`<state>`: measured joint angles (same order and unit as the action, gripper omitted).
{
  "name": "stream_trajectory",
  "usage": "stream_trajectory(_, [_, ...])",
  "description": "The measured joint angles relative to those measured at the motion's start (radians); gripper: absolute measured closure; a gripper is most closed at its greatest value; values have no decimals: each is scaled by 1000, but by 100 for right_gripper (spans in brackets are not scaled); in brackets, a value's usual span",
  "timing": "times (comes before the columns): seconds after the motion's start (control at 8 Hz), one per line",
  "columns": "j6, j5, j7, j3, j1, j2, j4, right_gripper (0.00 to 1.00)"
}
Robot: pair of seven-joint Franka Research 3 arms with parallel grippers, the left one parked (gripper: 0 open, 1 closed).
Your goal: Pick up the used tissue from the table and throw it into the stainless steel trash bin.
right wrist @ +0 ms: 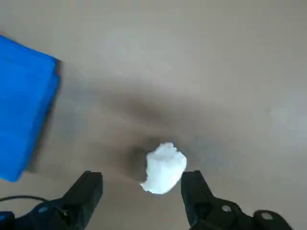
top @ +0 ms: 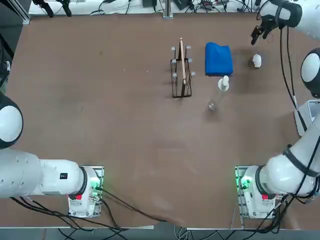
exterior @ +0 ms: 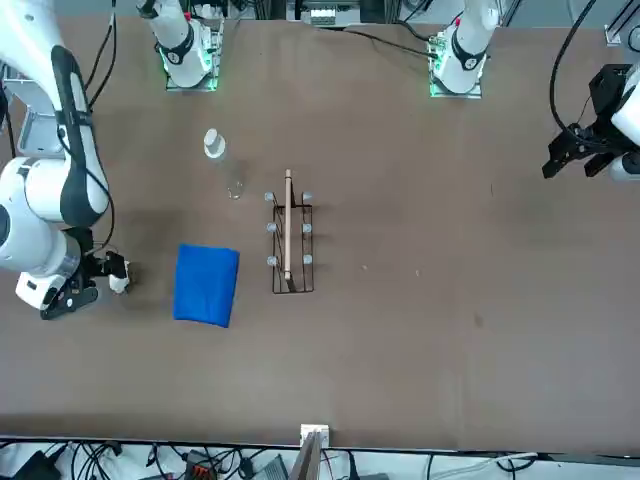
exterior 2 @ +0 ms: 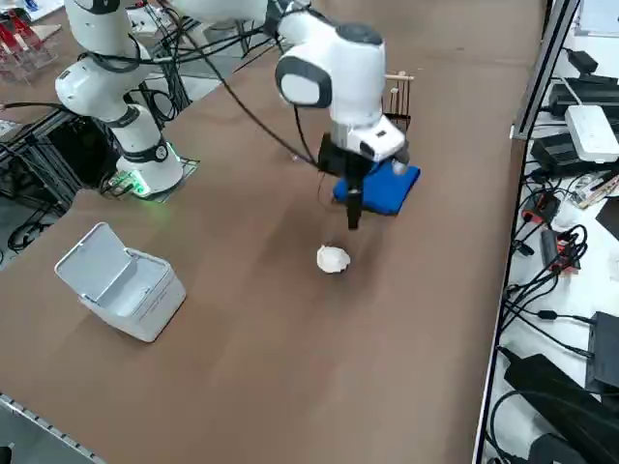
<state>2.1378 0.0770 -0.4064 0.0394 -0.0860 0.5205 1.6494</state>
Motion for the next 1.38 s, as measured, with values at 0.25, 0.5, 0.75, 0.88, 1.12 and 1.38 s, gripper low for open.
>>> stream_trajectory(0.25, [9,0,-11,1,-54,21,33,1])
stream_trajectory(0.5, [73,0,-6,1,-68,48,75,1])
stream_trajectory(0.75, [124,0,9,-4,-67,76,94,1])
stream_trajectory(0.88, [143,0,10,-5,-67,89,95,1])
stream_trajectory(1.12, [180,0,11,-5,-67,113,96,2])
stream_trajectory(1.38, [194,0,11,-4,-71,130,97,13])
